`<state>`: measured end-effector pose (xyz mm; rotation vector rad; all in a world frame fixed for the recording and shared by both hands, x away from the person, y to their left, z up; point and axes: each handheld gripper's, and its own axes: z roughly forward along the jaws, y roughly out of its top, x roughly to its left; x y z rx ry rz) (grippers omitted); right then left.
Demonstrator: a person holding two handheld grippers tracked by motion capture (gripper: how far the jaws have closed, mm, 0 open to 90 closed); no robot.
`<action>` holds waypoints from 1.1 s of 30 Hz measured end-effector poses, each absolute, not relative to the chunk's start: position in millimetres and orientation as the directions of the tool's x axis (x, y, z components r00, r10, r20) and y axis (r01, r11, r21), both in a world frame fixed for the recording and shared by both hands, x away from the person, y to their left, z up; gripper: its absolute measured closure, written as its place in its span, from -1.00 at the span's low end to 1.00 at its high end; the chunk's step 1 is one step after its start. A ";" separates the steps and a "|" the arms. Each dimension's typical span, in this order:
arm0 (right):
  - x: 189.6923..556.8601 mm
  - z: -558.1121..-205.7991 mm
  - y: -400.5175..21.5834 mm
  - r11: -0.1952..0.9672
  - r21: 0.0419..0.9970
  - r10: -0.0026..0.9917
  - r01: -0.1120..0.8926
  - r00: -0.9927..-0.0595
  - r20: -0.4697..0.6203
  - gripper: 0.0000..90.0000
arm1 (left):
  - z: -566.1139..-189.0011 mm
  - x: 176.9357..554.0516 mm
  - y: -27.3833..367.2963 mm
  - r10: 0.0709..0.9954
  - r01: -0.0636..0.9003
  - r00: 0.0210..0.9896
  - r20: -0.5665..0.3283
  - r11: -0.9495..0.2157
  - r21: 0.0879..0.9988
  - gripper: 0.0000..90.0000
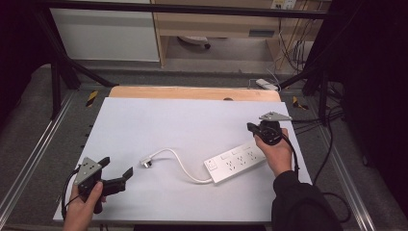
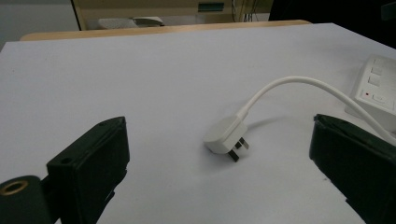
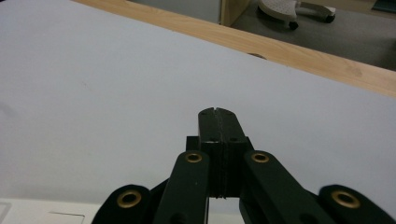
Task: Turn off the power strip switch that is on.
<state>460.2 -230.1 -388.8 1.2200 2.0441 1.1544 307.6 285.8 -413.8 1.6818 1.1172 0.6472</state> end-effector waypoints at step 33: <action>444.9 -429.8 -239.2 0.251 0.808 0.886 0.534 -0.463 0.031 1.00 | -414.1 307.7 285.4 0.895 0.380 0.440 -0.079 -0.106 0.919 -0.89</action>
